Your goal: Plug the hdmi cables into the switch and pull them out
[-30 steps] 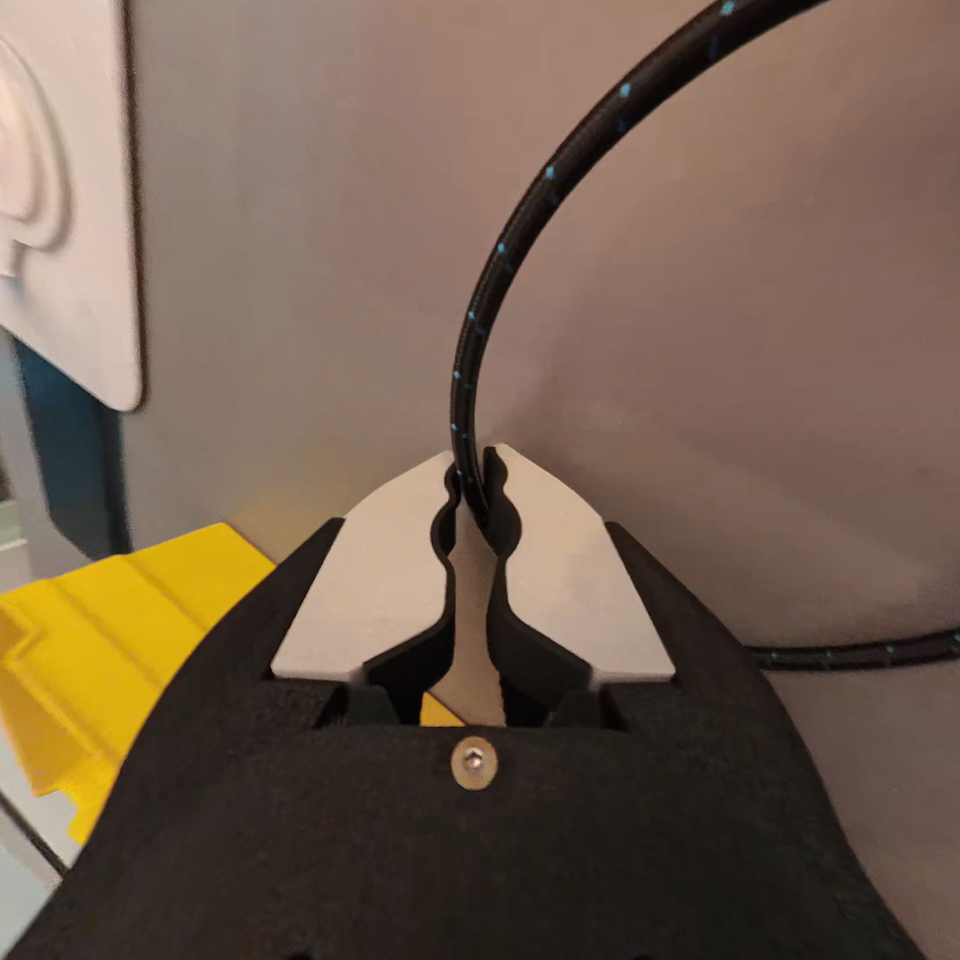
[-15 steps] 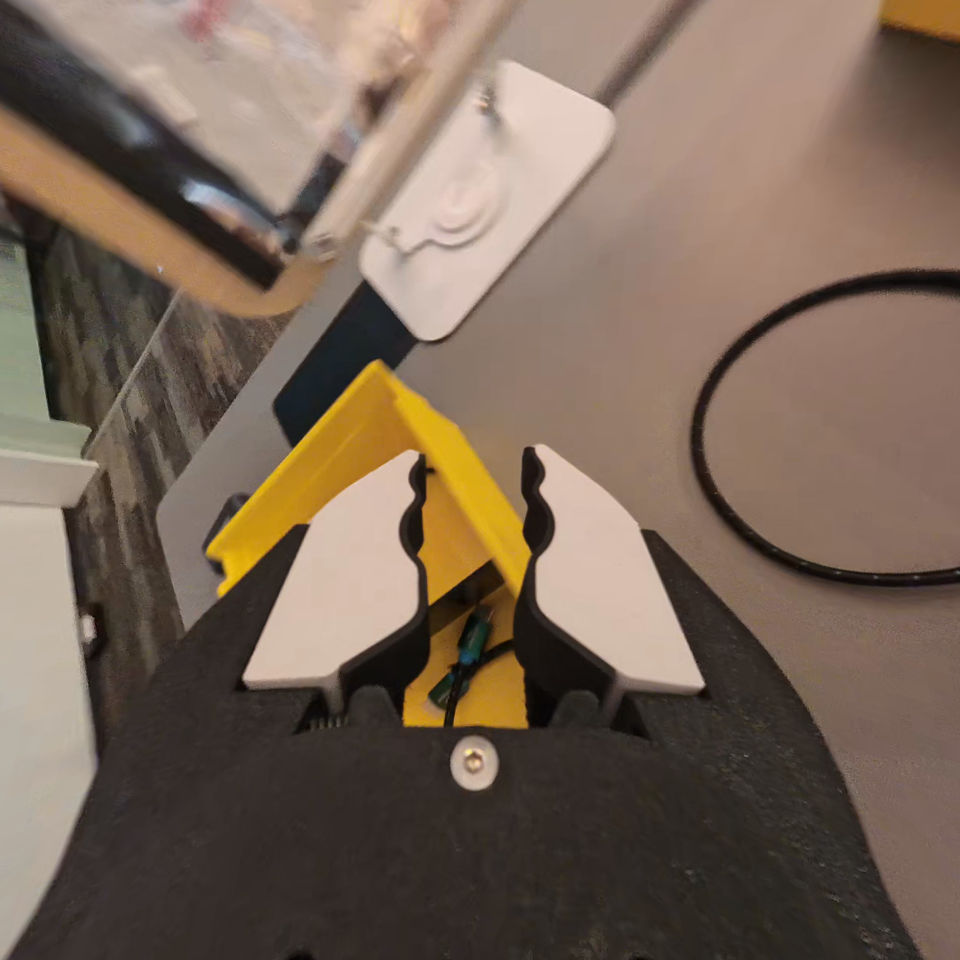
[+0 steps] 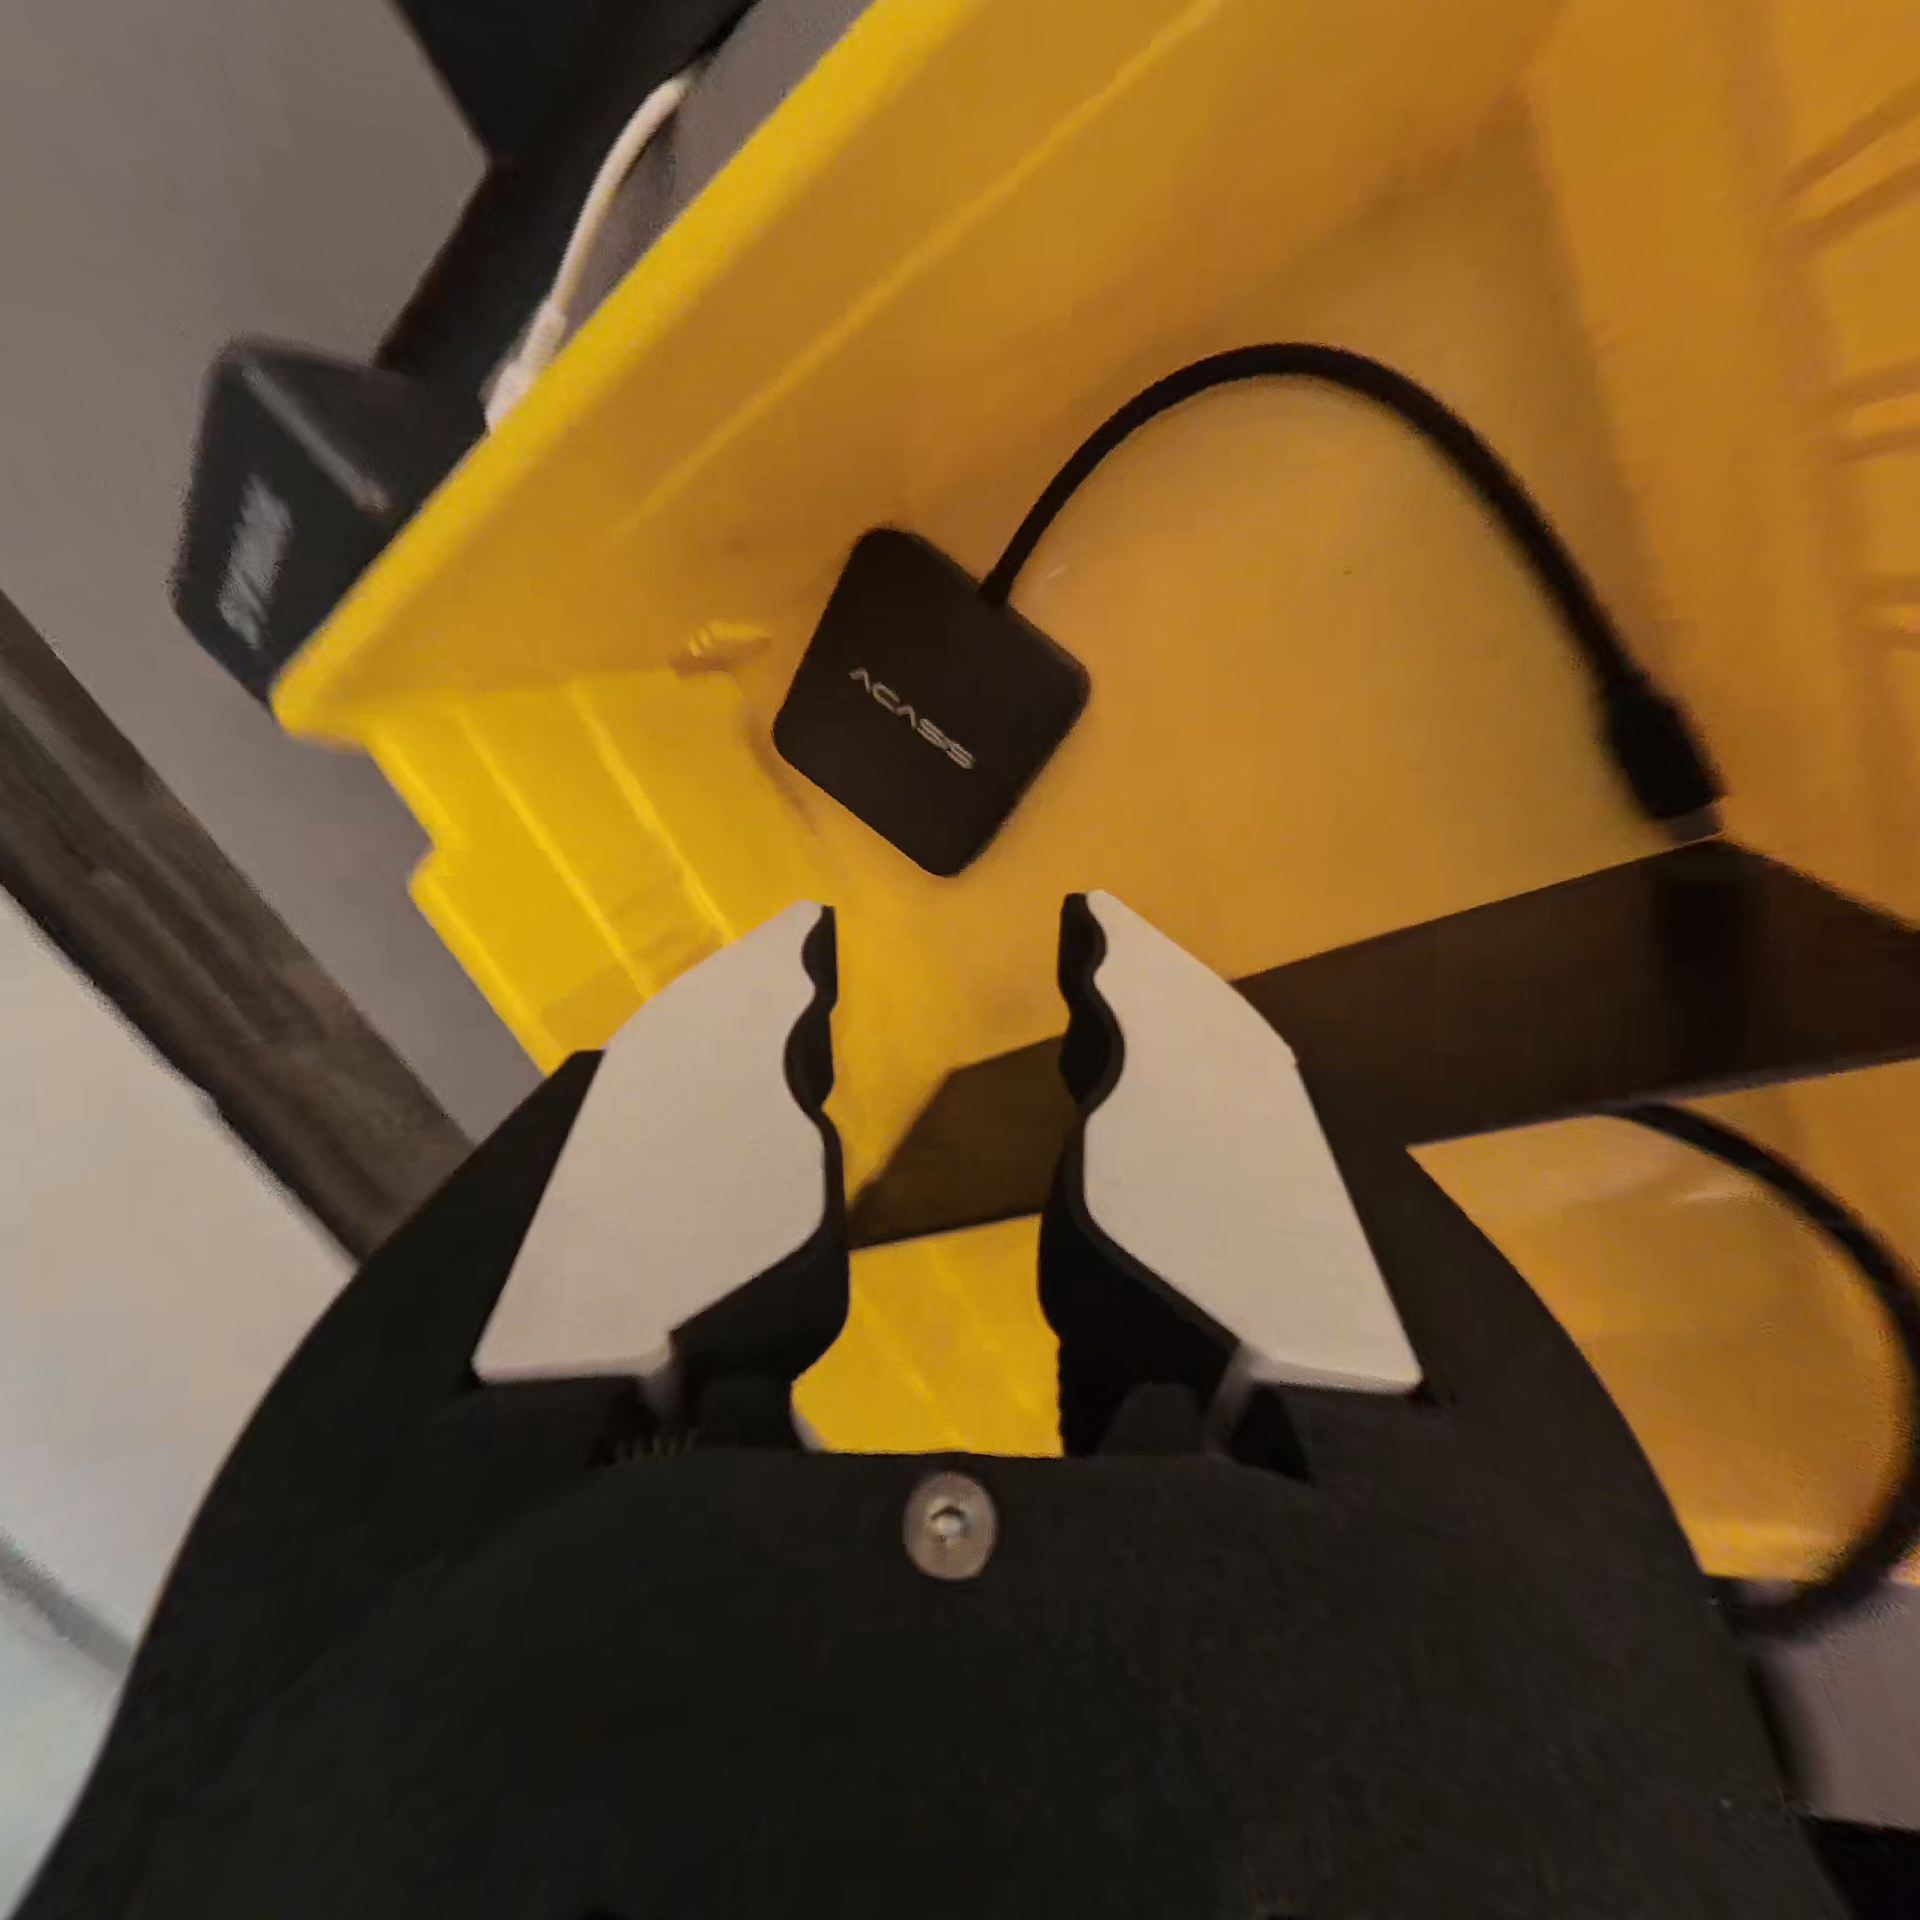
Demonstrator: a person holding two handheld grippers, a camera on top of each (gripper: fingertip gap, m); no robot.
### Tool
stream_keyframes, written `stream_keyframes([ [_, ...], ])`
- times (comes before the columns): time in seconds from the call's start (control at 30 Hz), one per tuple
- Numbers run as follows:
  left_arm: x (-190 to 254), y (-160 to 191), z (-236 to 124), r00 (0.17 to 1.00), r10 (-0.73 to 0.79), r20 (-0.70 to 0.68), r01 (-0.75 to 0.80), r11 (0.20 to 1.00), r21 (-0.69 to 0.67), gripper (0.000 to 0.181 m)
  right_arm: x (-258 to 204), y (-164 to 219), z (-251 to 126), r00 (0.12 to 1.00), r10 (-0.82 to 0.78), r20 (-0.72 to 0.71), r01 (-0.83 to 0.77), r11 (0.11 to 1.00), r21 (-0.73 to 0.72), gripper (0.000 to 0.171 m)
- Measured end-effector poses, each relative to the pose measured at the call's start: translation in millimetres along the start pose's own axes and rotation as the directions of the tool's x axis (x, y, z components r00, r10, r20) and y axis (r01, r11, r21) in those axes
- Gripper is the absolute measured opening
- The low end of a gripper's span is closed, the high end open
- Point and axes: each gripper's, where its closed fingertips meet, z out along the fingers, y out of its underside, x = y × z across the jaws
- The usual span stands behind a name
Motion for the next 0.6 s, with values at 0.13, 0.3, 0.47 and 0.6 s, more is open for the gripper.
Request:
stream_keyframes([
  [0.13, 4, -7, 11, 0.913, 0.406, 0.044, -0.407, 0.913, 0.011, 0.041, 1, 5, 1, 1.000, 0.002, 0.004, -0.002, 1.000, -0.011, 0.044],
  [0.3, 9, -18, 18, 0.761, 0.642, 0.096, -0.649, 0.755, 0.098, 0.045, 5, 9, -1, 1.000, 0.004, -0.008, -0.004, 1.000, -0.017, 0.044],
  [0.47, -7, -4, 41, 0.749, 0.662, -0.002, -0.662, 0.749, -0.006, 0.069, 9, 17, -1, 1.000, 0.000, -0.023, -0.001, 0.999, -0.047, 0.044],
  [0.6, -12, -6, 53, 0.718, 0.695, -0.033, -0.696, 0.717, -0.024, 0.073, 11, 23, 1, 1.000, -0.004, -0.027, 0.002, 0.998, -0.069, 0.044],
])
